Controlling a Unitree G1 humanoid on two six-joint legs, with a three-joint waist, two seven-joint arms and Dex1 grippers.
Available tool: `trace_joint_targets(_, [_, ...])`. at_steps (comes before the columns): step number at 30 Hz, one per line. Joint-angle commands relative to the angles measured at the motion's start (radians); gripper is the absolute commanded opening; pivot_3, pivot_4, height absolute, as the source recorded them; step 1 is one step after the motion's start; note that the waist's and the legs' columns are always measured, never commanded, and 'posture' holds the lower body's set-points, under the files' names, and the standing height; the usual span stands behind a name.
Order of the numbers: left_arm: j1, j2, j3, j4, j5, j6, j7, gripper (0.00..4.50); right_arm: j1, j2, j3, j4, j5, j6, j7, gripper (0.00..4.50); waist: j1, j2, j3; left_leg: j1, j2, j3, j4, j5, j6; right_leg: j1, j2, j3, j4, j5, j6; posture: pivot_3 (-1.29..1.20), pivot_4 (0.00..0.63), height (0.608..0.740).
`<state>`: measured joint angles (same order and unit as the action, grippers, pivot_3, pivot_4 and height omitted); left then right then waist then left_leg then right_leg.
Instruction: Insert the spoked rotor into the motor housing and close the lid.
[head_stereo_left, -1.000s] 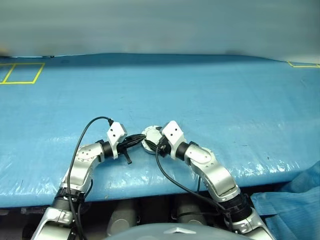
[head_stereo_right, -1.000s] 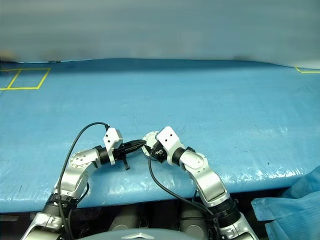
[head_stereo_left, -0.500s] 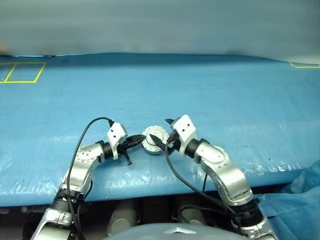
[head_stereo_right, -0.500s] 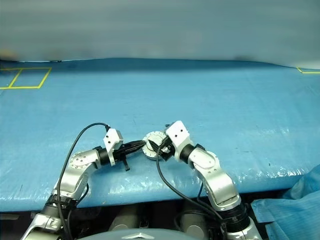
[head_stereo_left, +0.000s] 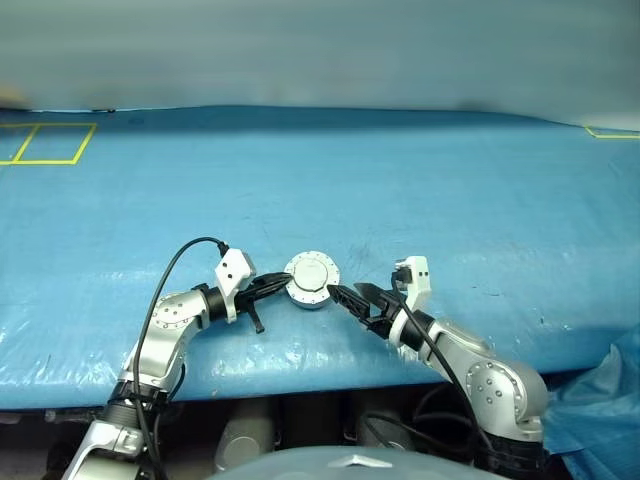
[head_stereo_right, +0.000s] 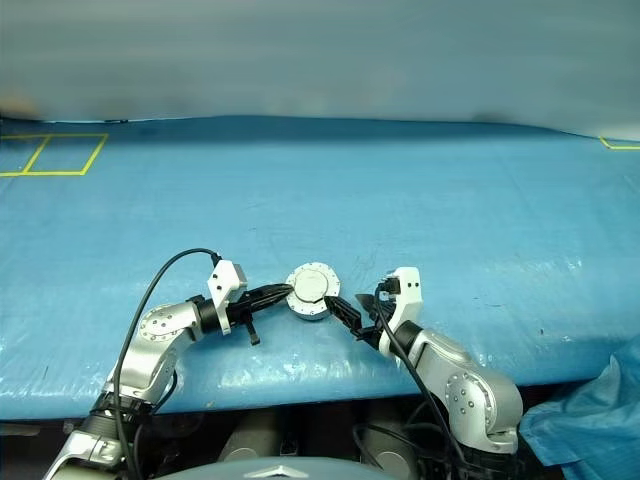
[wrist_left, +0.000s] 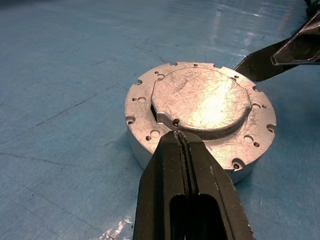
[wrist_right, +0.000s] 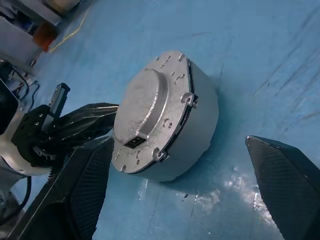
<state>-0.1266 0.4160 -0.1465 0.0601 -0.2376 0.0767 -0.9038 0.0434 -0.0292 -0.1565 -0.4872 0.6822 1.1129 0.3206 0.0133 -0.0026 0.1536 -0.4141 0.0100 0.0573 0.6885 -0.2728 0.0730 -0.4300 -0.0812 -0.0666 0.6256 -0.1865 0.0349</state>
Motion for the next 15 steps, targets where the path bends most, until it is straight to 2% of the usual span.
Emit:
trace_joint_targets(1, [0.022, 0.008, -0.02, -0.018, 0.018, 0.007, -0.002, 0.0, -0.016, 0.044, -0.031, 0.008, 0.065, 0.019, -0.049, 4.45, 0.0, 0.001, 0.0, 0.0, 0.0, 0.0, 0.0, 0.0, 0.0, 0.0, 0.0, 0.0, 0.0, 0.0, 0.0, 0.0, 0.15, 0.74])
trace_joint_targets(7, [0.03, 0.017, -0.018, -0.028, 0.017, 0.008, 0.004, 0.0, -0.042, 0.125, -0.091, 0.086, 0.167, 0.034, -0.098, 4.45, -0.001, 0.001, 0.0, 0.0, 0.0, 0.0, -0.002, 0.0, 0.0, 0.0, 0.0, 0.0, -0.001, 0.0, 0.0, 0.0, 0.15, 0.74])
trace_joint_targets(12, [0.031, 0.017, -0.019, -0.029, 0.019, 0.002, 0.007, 0.0, -0.047, 0.132, -0.1, 0.119, 0.223, 0.024, -0.13, 4.45, -0.001, 0.001, -0.001, 0.0, 0.0, 0.0, -0.003, 0.0, 0.0, 0.0, 0.001, 0.0, -0.001, -0.001, 0.0, 0.0, 0.15, 0.74])
trace_joint_targets(15, [0.034, 0.016, -0.022, -0.028, 0.021, -0.004, 0.009, 0.0, -0.045, 0.133, -0.105, 0.127, 0.258, 0.019, -0.147, 3.79, -0.001, 0.002, -0.001, 0.0, 0.0, 0.0, -0.003, 0.0, 0.0, -0.001, 0.001, 0.0, -0.001, -0.001, 0.0, 0.0, 0.15, 0.74])
